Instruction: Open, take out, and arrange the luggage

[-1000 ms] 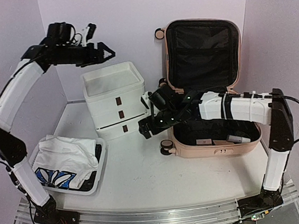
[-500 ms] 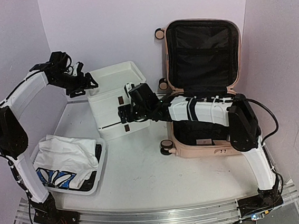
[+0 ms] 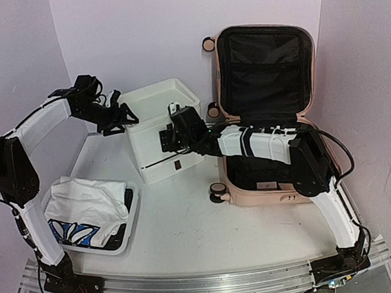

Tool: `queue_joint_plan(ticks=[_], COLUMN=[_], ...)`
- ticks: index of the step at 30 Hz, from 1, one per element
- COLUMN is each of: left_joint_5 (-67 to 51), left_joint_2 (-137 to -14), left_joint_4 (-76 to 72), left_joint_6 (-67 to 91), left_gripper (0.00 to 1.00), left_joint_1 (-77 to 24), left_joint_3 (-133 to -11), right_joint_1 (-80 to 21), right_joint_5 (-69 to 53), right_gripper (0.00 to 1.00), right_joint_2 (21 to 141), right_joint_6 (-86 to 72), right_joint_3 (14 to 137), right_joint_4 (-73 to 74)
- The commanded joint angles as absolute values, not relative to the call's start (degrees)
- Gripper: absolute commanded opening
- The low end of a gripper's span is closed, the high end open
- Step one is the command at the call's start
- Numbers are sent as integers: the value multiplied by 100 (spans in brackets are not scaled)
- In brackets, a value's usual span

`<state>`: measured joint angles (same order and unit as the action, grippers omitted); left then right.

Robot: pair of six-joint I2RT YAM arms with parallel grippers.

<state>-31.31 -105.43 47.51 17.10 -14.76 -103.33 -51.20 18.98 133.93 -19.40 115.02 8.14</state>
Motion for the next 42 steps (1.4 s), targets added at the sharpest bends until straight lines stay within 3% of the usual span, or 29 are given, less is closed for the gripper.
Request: queue_joint_plan(ticks=[1,3,7,19,24,42], left_joint_5=[-3327,-3417,-3386,-3330,-3196,-3085], left_joint_2=[-10024,-9990,-10044,-10136,-10068,-9761], left_joint_4=[4526,4522,4502,4460,4447,4386], left_joint_6=[1421,1332,1234,1107,1029,923], left_gripper=[76,78,78,75,75,81], left_joint_1=[-1549,-1559,-1574,-1577,-1574,-1572], left_joint_3=[-10195,-10135,-10057,-9971,-9941,-9872], right_joint_1=[-4901,-4873,-4878,-4861,-4868,-4871], right_joint_5=[1856,1621,1417,1184,983,77], right_gripper=[83,82,72,26,2,0], right_joint_2=[13321,13373,13536,13342,13194,11314], right_joint_6=[-1914,-1802,-1566,-1264,-1128,-1748], right_joint_3=[11728,11782,12029,12023,11926,9531], right_joint_4=[517,421,309,407,577,733])
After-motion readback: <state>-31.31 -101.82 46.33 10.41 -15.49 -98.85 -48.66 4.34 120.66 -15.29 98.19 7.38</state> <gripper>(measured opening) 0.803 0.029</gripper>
